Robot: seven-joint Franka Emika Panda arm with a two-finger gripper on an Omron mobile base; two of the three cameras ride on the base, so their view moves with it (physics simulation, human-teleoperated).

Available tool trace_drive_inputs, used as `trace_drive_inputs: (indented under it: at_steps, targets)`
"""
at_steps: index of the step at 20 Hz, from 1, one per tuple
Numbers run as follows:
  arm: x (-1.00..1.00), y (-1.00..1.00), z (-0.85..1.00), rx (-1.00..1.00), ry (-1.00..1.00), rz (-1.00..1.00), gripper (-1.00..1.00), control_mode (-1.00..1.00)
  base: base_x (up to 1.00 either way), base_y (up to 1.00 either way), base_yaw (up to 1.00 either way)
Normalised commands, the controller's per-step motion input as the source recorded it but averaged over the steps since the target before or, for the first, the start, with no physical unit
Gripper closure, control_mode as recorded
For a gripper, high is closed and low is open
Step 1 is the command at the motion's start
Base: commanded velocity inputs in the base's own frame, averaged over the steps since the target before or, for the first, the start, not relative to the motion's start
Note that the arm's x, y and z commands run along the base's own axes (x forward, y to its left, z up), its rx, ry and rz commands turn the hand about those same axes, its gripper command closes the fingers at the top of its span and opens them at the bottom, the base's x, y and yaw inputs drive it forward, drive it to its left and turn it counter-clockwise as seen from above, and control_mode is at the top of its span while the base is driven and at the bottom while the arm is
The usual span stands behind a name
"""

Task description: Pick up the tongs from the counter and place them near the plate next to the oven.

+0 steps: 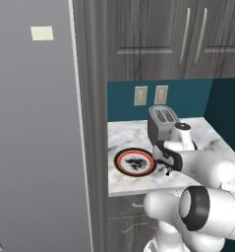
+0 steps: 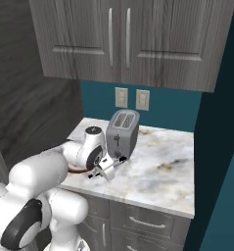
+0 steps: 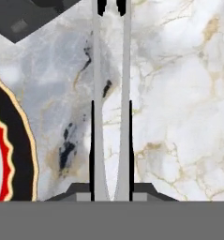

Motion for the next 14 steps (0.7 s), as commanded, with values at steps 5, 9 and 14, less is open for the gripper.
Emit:
trace_drive_inputs:
  at_steps: [5, 9, 14]
  targets:
    - [0.00, 0.03, -0.61, 0.00, -0.07, 0.01, 1.00, -1.00, 0.00, 0.00, 0.00]
    - [0.06, 0.12, -0.33, 0.00, -0.01, 0.01, 1.00, -1.00, 0.00, 0.00, 0.00]
    - [0.00, 0.35, -0.13, 0.00, 0.00, 0.00, 1.00, -1.00, 0.00, 0.00, 0.00]
